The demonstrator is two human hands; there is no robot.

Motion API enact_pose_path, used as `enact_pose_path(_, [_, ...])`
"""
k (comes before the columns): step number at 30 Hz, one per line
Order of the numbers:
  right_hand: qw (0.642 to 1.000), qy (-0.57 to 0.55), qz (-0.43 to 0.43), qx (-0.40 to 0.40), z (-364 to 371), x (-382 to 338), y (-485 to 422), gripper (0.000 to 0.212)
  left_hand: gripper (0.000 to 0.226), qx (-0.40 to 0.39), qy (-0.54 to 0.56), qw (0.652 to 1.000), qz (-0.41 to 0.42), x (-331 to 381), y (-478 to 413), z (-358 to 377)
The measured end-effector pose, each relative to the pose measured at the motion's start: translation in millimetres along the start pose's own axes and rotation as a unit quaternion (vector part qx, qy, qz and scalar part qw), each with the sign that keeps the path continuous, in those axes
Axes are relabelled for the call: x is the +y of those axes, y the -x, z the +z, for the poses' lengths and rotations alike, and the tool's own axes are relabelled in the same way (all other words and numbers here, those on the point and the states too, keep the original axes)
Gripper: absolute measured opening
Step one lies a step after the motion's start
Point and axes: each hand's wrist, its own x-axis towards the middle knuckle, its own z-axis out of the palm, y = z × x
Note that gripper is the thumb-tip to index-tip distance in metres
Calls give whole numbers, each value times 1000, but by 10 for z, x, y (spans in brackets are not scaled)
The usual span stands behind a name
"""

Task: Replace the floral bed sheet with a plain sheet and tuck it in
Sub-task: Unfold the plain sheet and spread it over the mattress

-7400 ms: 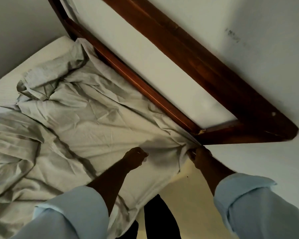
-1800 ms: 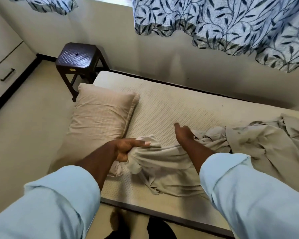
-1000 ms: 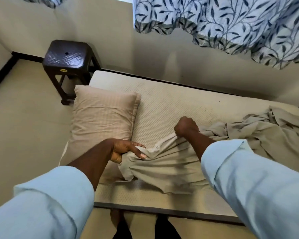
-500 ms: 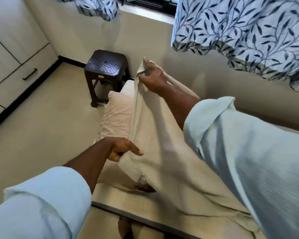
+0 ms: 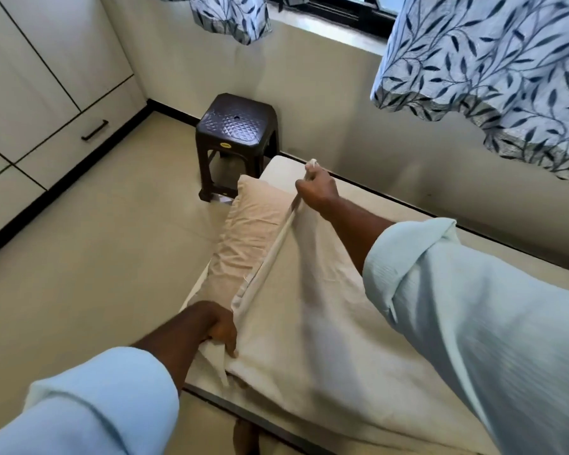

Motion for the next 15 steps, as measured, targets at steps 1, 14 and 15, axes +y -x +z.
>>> enact_pose_path(1, [1000,-10,3,2,14,-66,-56,62,79,5,-12,1000,-12,-20,-8,-39])
enact_pose_path(14, [995,-61,-61,-49,790,-1079,-708,27,39,165,52,982,-78,-1085,233,-957])
enact_pose_path(15, [994,-65,-70,-60,825,-1164,-656,28,38,163,100,978,-81,-1179,172,-989])
